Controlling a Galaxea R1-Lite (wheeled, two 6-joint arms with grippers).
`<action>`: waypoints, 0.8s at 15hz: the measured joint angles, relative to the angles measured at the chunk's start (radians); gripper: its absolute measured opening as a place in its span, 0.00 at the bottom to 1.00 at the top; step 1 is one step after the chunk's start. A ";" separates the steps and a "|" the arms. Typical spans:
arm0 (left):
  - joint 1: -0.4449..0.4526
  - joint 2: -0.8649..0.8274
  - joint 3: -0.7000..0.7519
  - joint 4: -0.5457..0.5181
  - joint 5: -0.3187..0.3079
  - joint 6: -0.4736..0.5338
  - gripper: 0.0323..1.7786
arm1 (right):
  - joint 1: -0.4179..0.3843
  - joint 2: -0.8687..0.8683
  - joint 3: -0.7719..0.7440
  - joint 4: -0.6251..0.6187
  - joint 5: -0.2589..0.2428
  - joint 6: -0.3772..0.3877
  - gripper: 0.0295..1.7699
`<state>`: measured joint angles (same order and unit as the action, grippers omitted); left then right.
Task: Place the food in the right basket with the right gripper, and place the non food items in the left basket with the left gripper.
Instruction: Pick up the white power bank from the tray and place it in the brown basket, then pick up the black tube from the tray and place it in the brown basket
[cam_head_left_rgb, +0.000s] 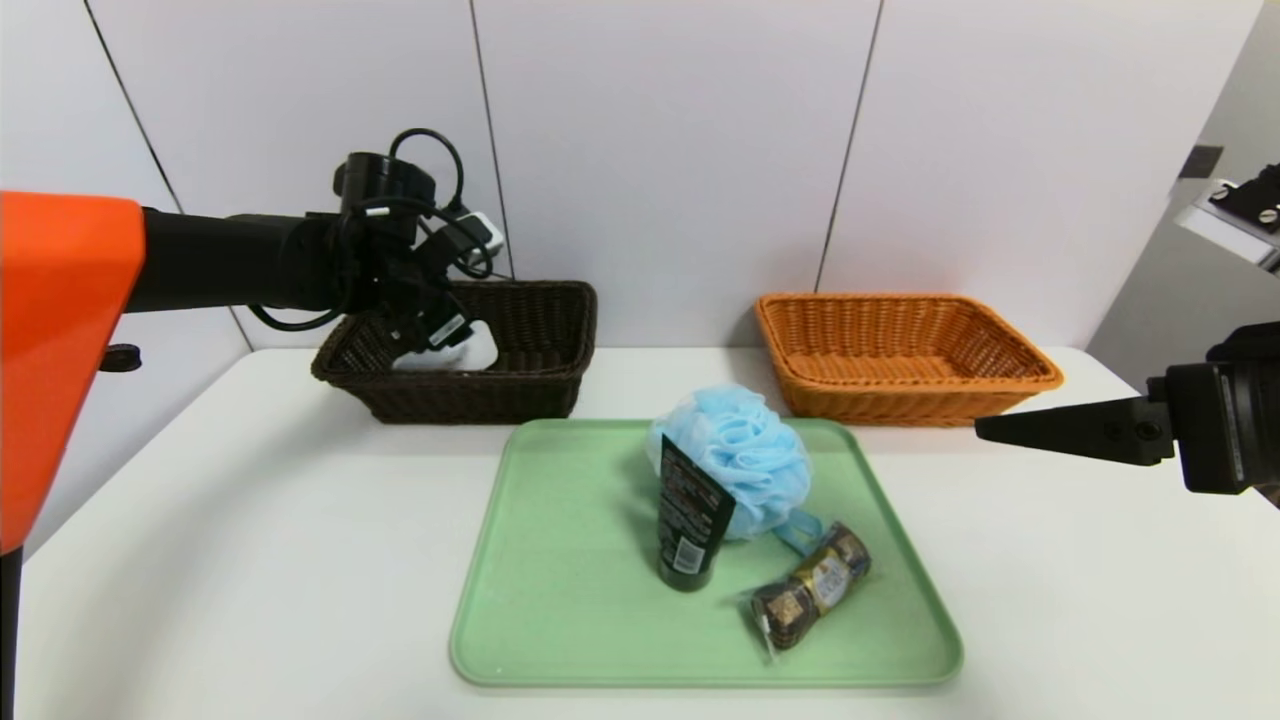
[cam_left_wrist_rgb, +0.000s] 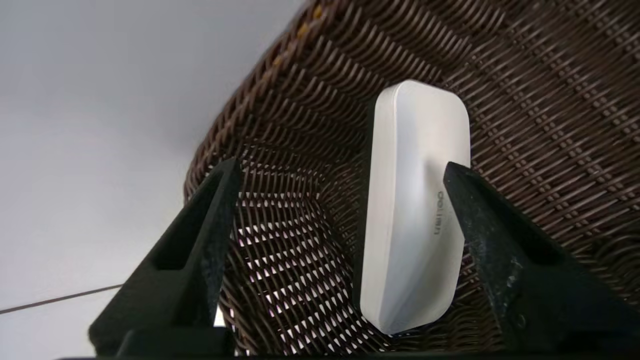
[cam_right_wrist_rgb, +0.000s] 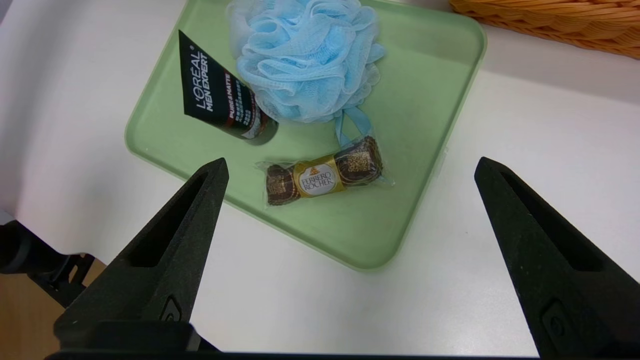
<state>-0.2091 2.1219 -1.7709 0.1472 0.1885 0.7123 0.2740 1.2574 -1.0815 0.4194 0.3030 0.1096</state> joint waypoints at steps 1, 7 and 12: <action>0.001 -0.007 -0.015 0.000 0.001 -0.009 0.83 | -0.001 -0.003 0.002 0.000 0.000 0.001 0.96; -0.007 -0.069 -0.179 0.101 0.028 -0.308 0.90 | -0.003 -0.019 0.016 -0.001 -0.005 0.032 0.96; -0.026 -0.187 -0.204 0.351 0.032 -0.682 0.93 | -0.003 -0.032 0.032 -0.031 -0.002 0.043 0.96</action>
<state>-0.2355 1.9349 -1.9753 0.4979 0.2202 0.0306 0.2713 1.2253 -1.0496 0.3887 0.3006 0.1530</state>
